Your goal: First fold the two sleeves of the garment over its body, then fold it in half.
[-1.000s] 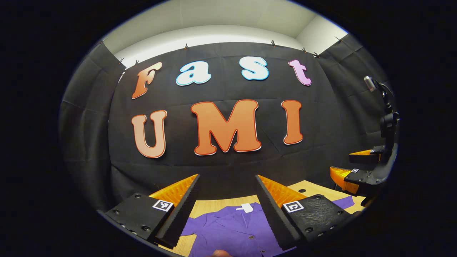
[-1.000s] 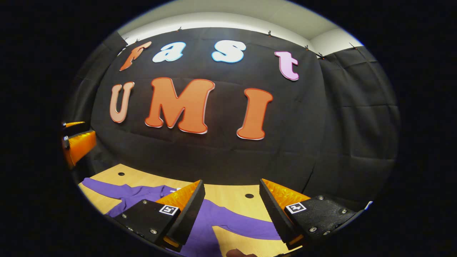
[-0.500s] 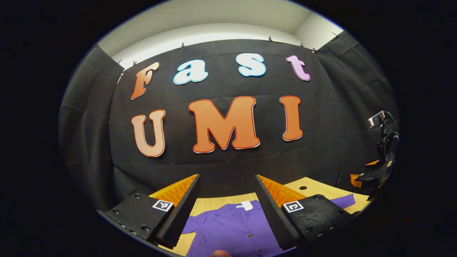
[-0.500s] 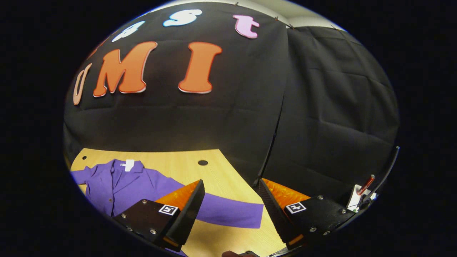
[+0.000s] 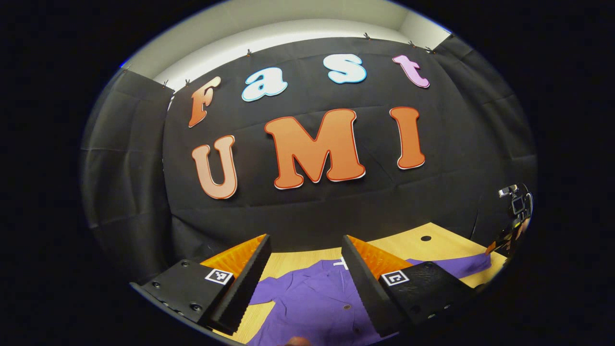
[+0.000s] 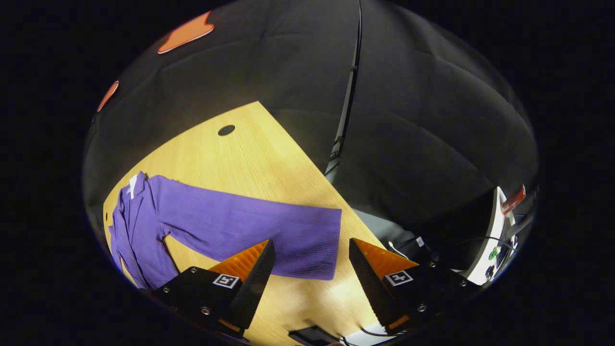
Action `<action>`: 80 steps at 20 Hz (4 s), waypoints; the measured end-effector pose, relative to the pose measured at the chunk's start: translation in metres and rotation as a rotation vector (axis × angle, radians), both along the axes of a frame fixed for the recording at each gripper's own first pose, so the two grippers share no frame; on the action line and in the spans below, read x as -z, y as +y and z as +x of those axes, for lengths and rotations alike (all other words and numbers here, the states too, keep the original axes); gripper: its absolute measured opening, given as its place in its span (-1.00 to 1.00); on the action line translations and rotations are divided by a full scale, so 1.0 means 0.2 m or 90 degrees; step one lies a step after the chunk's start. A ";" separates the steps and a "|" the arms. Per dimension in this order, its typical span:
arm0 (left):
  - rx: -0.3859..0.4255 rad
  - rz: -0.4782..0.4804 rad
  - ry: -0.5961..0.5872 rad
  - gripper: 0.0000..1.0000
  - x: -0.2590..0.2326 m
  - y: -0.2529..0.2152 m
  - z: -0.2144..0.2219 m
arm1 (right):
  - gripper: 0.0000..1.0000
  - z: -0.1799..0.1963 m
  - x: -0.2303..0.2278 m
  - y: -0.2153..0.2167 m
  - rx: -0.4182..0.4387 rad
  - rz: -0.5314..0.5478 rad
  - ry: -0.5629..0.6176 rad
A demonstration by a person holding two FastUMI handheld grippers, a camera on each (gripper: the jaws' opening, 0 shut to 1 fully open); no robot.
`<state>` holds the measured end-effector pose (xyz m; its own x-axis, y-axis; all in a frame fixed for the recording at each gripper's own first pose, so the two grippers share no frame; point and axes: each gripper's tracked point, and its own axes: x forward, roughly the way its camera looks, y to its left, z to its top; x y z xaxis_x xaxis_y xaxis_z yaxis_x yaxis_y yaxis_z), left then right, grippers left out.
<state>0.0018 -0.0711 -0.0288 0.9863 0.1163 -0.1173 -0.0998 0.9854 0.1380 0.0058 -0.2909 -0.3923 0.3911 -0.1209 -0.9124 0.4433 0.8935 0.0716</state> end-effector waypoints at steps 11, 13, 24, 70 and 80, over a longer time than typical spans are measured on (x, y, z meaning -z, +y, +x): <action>-0.034 0.019 0.061 0.99 0.15 -0.11 -0.08 | 0.87 0.03 0.32 -0.04 -0.027 0.138 0.127; -0.039 0.024 0.073 0.99 0.18 -0.11 -0.10 | 0.80 -0.01 0.35 -0.05 -0.040 0.096 0.164; -0.020 0.027 0.077 1.00 0.21 0.09 -0.12 | -0.94 0.12 0.18 0.09 0.079 0.217 0.124; -0.148 -0.139 0.361 0.99 1.03 2.07 0.12 | 0.88 0.70 -1.67 2.33 -0.351 0.095 -0.367; -0.252 -0.270 0.622 1.00 1.61 2.45 0.10 | 0.89 0.44 -1.82 1.68 -0.269 -0.041 -0.474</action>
<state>0.0217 0.4190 -0.3506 0.3538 0.1667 -0.9204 -0.4468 0.8946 -0.0097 0.0930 0.0455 -0.0283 0.9094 0.1271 -0.3959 -0.0702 0.9854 0.1549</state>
